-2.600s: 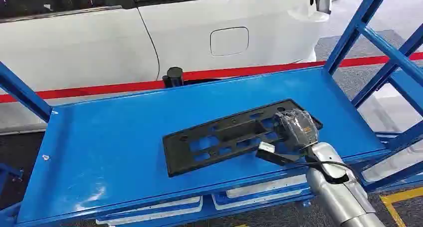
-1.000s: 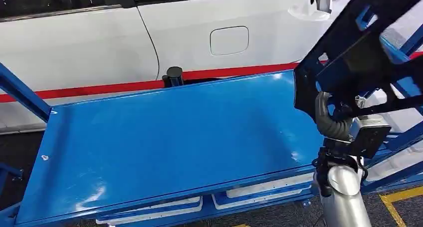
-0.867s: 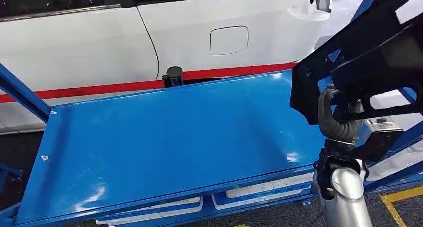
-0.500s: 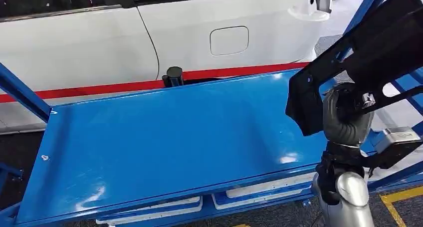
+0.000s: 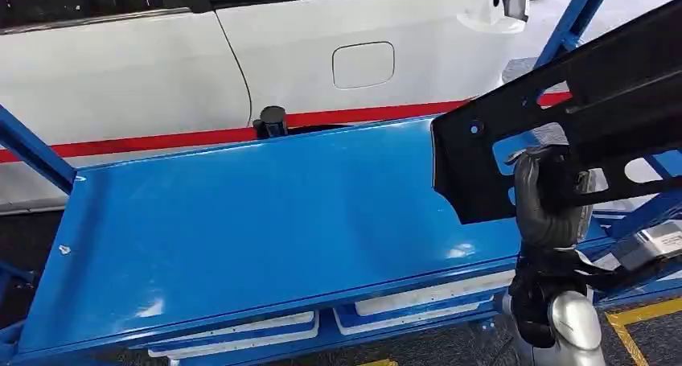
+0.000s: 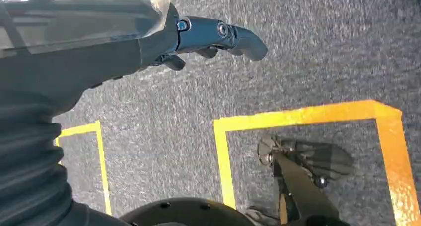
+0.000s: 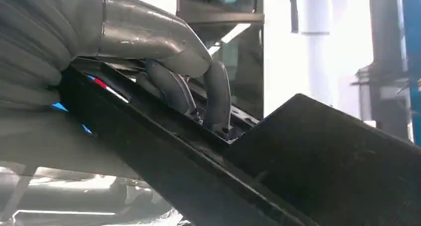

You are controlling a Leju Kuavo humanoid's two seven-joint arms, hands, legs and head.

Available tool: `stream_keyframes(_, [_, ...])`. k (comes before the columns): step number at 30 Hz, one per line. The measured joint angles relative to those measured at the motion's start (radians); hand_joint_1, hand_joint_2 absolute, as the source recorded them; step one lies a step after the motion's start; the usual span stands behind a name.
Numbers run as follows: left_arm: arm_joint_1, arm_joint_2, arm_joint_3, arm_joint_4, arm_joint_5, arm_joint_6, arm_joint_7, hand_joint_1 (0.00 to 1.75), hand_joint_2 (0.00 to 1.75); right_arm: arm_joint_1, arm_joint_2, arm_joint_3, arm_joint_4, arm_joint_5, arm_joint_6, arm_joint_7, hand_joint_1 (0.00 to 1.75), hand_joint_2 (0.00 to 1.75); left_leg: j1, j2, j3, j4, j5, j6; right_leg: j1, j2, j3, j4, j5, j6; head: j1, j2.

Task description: Take the parts from the cabinet and place them on the table.

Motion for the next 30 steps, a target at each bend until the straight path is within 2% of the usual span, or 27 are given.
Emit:
stream_keyframes(1, [-0.001,0.006,0.0,-0.002,-0.001,0.001,0.0,0.0,1.75,0.002,0.0,0.003,-0.003,-0.001,0.001,0.0,1.75,1.75,0.003,-0.005,-0.01,0.016,-0.005,-0.01,0.007,0.015,-0.01,0.005,0.007,-0.016,0.012,0.0])
stream_keyframes(2, [0.0,0.004,0.0,-0.003,-0.001,0.001,0.0,0.0,1.75,0.005,-0.002,0.004,-0.006,-0.001,0.002,0.0,1.75,1.75,-0.003,-0.009,-0.018,0.016,0.003,-0.013,0.007,0.014,-0.014,0.022,0.006,-0.041,0.008,0.0])
stream_keyframes(3, [0.002,0.003,0.0,-0.002,-0.002,0.001,0.002,0.0,1.75,0.008,-0.003,0.005,-0.008,-0.003,0.003,-0.001,1.75,1.75,-0.001,-0.008,-0.019,0.014,0.008,-0.017,0.009,0.014,-0.023,0.028,0.009,-0.05,-0.002,0.0])
stream_keyframes(5, [0.006,0.003,0.0,-0.002,-0.001,0.001,0.003,0.0,1.75,0.009,-0.003,0.011,-0.008,-0.002,0.004,-0.001,1.75,1.75,0.005,-0.006,-0.027,0.012,0.013,-0.024,0.008,0.013,-0.041,0.033,0.018,-0.068,-0.003,0.0])
stream_keyframes(6, [0.005,0.004,0.0,-0.002,-0.002,0.001,0.003,0.0,1.75,0.009,-0.003,0.013,-0.01,-0.002,0.005,-0.001,1.75,1.75,0.007,-0.003,-0.038,0.03,-0.016,-0.023,0.009,0.013,-0.047,0.033,0.026,-0.08,-0.011,0.0])
stream_keyframes(7, [0.006,0.003,0.0,-0.002,-0.002,0.001,0.003,0.0,1.75,0.009,-0.003,0.014,-0.011,-0.002,0.005,-0.001,1.75,1.75,0.005,-0.003,-0.054,0.076,-0.063,-0.021,0.013,0.011,-0.054,0.033,0.032,-0.091,-0.013,0.0])
stream_keyframes(9, [0.006,0.002,0.0,-0.002,-0.001,0.001,0.003,0.0,1.75,0.009,-0.003,0.018,-0.013,-0.002,0.006,-0.002,1.75,1.75,-0.002,-0.003,-0.112,0.239,-0.162,-0.019,0.025,0.008,-0.075,0.033,0.045,-0.111,-0.019,0.0])
stream_keyframes(10, [0.006,0.002,0.0,-0.002,-0.001,0.001,0.003,0.0,1.75,0.01,-0.003,0.023,-0.013,-0.002,0.008,-0.002,1.75,1.75,-0.005,-0.003,-0.133,0.307,-0.192,-0.014,0.033,0.006,-0.086,0.033,0.054,-0.116,-0.019,0.0])
stream_keyframes(11, [0.006,0.003,0.0,-0.002,0.0,0.001,0.005,0.0,1.75,0.01,-0.003,0.025,-0.013,-0.002,0.009,-0.003,1.75,1.75,-0.01,-0.004,-0.129,0.322,-0.196,-0.006,0.041,0.006,-0.096,0.033,0.062,-0.121,-0.019,0.0])
stream_keyframes(12, [0.006,0.002,0.0,-0.002,0.0,0.001,0.007,0.0,1.75,0.009,-0.003,0.026,-0.013,-0.002,0.01,-0.004,1.75,1.75,-0.016,-0.004,-0.102,0.295,-0.183,0.007,0.048,0.006,-0.105,0.033,0.07,-0.124,-0.02,0.0])
stream_keyframes(13, [0.005,0.002,0.0,-0.002,0.001,0.001,0.01,0.0,1.75,0.008,-0.003,0.027,-0.013,-0.005,0.014,-0.005,1.75,1.75,-0.025,-0.005,-0.051,0.224,-0.156,0.024,0.055,0.007,-0.113,0.033,0.078,-0.126,-0.019,0.0])
stream_keyframes(14, [0.005,0.002,0.0,-0.002,0.002,0.002,0.011,0.0,1.75,0.008,-0.003,0.027,-0.013,-0.008,0.017,-0.006,1.75,1.75,-0.036,-0.006,0.017,0.127,-0.127,0.046,0.062,0.007,-0.12,0.032,0.087,-0.128,-0.019,0.0])
stream_keyframes(15, [0.003,0.006,0.0,-0.003,0.005,0.003,0.013,0.0,1.75,0.005,-0.003,0.029,-0.013,-0.008,0.019,-0.009,1.75,1.75,-0.052,-0.006,0.081,0.039,-0.117,0.071,0.056,0.007,-0.123,0.032,0.094,-0.131,-0.018,0.0])
stream_keyframes(16, [0.0,0.011,0.0,-0.006,0.008,0.003,0.016,0.0,1.75,0.003,-0.001,0.032,-0.012,-0.009,0.019,-0.008,1.75,1.75,-0.054,-0.002,0.081,0.03,-0.126,0.079,0.064,0.006,-0.12,0.025,0.103,-0.122,-0.009,0.0])
stream_keyframes(17, [-0.001,0.007,0.001,-0.007,0.01,0.004,0.015,0.0,1.75,-0.002,-0.005,0.036,-0.011,-0.009,0.024,-0.009,1.75,1.75,-0.062,-0.002,0.078,0.019,-0.107,0.083,0.052,0.003,-0.119,0.022,0.107,-0.118,-0.013,0.0])
stream_keyframes(19, [-0.002,0.012,0.003,-0.007,0.014,0.003,0.017,0.0,1.75,-0.004,-0.003,0.045,-0.01,-0.01,0.028,-0.009,1.75,1.75,-0.073,-0.004,0.072,0.016,-0.092,0.085,0.045,0.002,-0.119,0.013,0.126,-0.103,-0.02,0.0])
stream_keyframes(20, [-0.001,0.013,0.003,-0.008,0.019,0.003,0.018,0.0,1.75,-0.004,-0.005,0.047,-0.01,-0.01,0.028,-0.009,1.75,1.75,-0.072,-0.004,0.064,-0.002,-0.073,0.09,0.051,0.002,-0.117,0.0,0.139,-0.094,-0.02,0.0])
stream_keyframes(21, [-0.002,0.012,0.005,-0.007,0.02,0.002,0.02,0.0,1.75,-0.004,-0.009,0.048,-0.008,-0.013,0.028,-0.01,1.75,1.75,-0.059,0.004,0.063,-0.026,-0.041,0.073,0.053,0.001,-0.127,0.014,0.124,-0.097,-0.021,0.0])
stream_keyframes(22, [-0.002,0.012,0.005,-0.007,0.021,0.0,0.021,0.0,1.75,-0.006,-0.01,0.048,-0.007,-0.014,0.028,-0.01,1.75,1.75,-0.057,0.002,0.053,-0.034,-0.027,0.076,0.055,0.001,-0.139,0.038,0.08,-0.104,-0.015,0.0])
stream_keyframes(23, [-0.001,0.012,0.008,-0.007,0.022,0.0,0.023,0.0,1.75,-0.008,-0.013,0.05,-0.005,-0.017,0.028,-0.01,1.75,1.75,-0.055,0.005,0.039,-0.035,-0.014,0.073,0.054,0.001,-0.154,0.091,0.021,-0.112,-0.012,0.0])
stream_keyframes(24, [-0.001,0.011,0.01,-0.007,0.023,0.0,0.024,0.0,1.75,-0.009,-0.014,0.05,-0.003,-0.019,0.029,-0.011,1.75,1.75,-0.054,0.006,0.025,-0.034,-0.002,0.069,0.052,0.001,-0.164,0.154,-0.028,-0.114,-0.011,0.0])
stream_keyframes(25, [-0.001,0.009,0.013,-0.007,0.023,-0.002,0.025,0.0,1.75,-0.008,-0.015,0.051,-0.001,-0.02,0.031,-0.011,1.75,1.75,-0.053,0.008,0.007,-0.033,0.011,0.068,0.05,0.001,-0.173,0.225,-0.063,-0.109,-0.012,0.0])
stream_keyframes(26, [-0.001,0.007,0.016,-0.007,0.024,-0.002,0.027,0.0,1.75,-0.008,-0.017,0.053,0.002,-0.023,0.035,-0.013,1.75,1.75,-0.052,0.011,-0.006,-0.03,0.024,0.065,0.048,0.001,-0.174,0.277,-0.068,-0.096,-0.011,0.0])
stream_keyframes(27, [-0.001,0.006,0.017,-0.007,0.024,-0.001,0.028,0.0,1.75,-0.008,-0.019,0.054,0.005,-0.026,0.037,-0.015,1.75,1.75,-0.049,0.012,-0.025,-0.028,0.037,0.06,0.045,0.001,-0.155,0.287,-0.046,-0.077,-0.011,0.0])
stream_keyframes(28, [-0.001,0.005,0.018,-0.007,0.024,-0.001,0.03,0.0,1.75,-0.008,-0.021,0.055,0.008,-0.029,0.039,-0.017,1.75,1.75,-0.045,0.013,-0.042,-0.024,0.048,0.053,0.04,0.0,-0.116,0.256,-0.01,-0.055,-0.011,0.0])
stream_keyframes(29, [-0.001,0.004,0.018,-0.007,0.026,0.0,0.031,0.0,1.75,-0.009,-0.021,0.055,0.01,-0.031,0.04,-0.019,1.75,1.75,-0.039,0.014,-0.058,-0.018,0.056,0.046,0.035,0.0,-0.062,0.191,0.016,-0.039,-0.013,0.0])
stream_keyframes(30, [-0.001,0.004,0.019,-0.007,0.026,0.001,0.031,0.0,1.75,-0.01,-0.021,0.055,0.012,-0.034,0.041,-0.02,1.75,1.75,-0.034,0.014,-0.073,-0.005,0.062,0.038,0.028,-0.002,0.012,0.093,0.019,-0.03,-0.011,0.0])
